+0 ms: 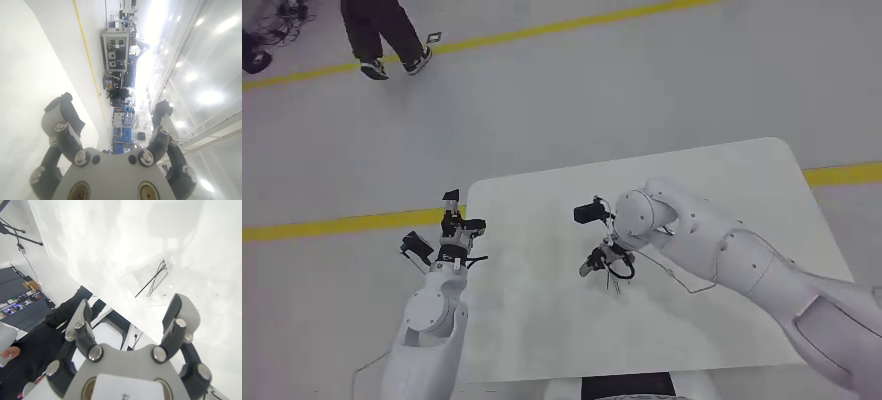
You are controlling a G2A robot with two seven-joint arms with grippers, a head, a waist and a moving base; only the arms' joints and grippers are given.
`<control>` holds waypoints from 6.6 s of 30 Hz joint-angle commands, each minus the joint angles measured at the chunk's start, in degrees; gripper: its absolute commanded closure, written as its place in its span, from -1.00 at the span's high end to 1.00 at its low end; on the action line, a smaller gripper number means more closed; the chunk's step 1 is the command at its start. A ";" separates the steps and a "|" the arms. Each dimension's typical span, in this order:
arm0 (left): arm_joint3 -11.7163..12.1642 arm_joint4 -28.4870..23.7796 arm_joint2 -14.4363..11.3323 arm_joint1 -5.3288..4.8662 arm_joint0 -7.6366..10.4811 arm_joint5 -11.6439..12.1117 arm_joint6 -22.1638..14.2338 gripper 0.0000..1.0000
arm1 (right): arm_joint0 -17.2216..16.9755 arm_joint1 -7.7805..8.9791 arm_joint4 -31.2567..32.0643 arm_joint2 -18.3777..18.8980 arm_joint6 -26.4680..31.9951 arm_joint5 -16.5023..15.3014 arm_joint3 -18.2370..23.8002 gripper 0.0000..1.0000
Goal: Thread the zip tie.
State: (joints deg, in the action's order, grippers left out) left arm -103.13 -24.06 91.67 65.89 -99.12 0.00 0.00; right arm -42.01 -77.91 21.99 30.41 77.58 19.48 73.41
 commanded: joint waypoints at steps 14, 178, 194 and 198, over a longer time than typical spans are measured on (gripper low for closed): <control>0.00 0.00 0.00 0.00 0.00 0.00 0.00 1.00 | -0.09 -0.83 1.06 -0.71 1.26 0.00 -3.29 1.00; 0.00 0.00 0.00 0.00 0.00 0.00 0.00 1.00 | -12.78 -2.67 20.19 11.69 2.06 -2.69 4.43 -1.00; 0.00 0.00 0.00 0.00 0.00 0.00 0.00 1.00 | -23.49 1.23 -5.65 26.75 -7.93 -17.92 14.16 -1.00; 0.00 0.00 0.00 0.00 0.00 0.00 0.00 1.00 | -22.71 0.86 -9.87 26.08 -11.62 -21.58 12.25 -1.00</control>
State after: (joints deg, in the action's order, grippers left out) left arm -103.13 -24.06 91.67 65.89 -99.12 0.00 0.00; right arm -65.00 -76.95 12.89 56.74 66.61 -1.57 86.03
